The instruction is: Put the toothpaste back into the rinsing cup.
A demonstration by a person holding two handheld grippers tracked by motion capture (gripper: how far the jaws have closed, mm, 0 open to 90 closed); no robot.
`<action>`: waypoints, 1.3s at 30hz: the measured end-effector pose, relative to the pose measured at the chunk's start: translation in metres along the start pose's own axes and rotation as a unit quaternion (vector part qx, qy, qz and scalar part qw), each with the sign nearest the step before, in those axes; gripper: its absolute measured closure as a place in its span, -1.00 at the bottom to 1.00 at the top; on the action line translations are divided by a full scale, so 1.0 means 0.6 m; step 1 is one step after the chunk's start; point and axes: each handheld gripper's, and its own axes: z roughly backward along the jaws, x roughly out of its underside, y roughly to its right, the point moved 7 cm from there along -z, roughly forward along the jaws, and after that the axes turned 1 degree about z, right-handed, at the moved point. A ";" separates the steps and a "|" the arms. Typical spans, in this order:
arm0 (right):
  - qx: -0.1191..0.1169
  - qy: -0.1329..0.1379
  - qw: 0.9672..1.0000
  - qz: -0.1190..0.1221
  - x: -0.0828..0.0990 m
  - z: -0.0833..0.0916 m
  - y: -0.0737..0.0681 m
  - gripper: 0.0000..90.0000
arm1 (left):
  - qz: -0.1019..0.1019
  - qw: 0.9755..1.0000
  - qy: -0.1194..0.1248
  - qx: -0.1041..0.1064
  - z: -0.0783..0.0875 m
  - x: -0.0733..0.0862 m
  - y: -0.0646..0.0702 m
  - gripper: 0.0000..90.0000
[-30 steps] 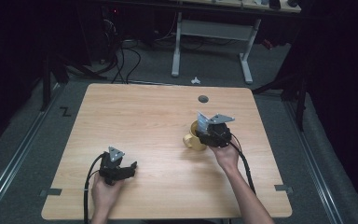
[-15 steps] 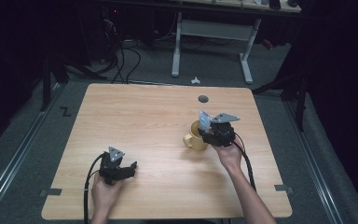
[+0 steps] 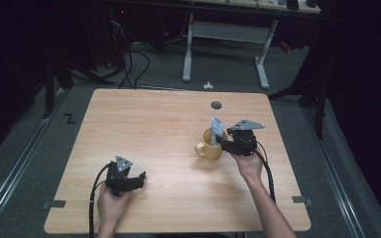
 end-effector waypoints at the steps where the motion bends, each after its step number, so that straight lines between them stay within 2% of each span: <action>1: 0.002 0.000 1.000 0.001 0.001 0.001 0.001 0.01 | 0.000 1.000 0.000 0.000 0.000 0.000 0.000 -0.51; 22: 0.015 0.012 1.000 -0.012 0.015 0.040 0.020 0.01 | 0.000 1.000 0.000 0.000 0.000 0.000 0.000 -0.51; 39: 0.014 0.017 1.000 -0.017 0.021 0.054 0.027 0.01 | 0.000 1.000 0.000 0.000 0.000 0.000 0.000 -0.51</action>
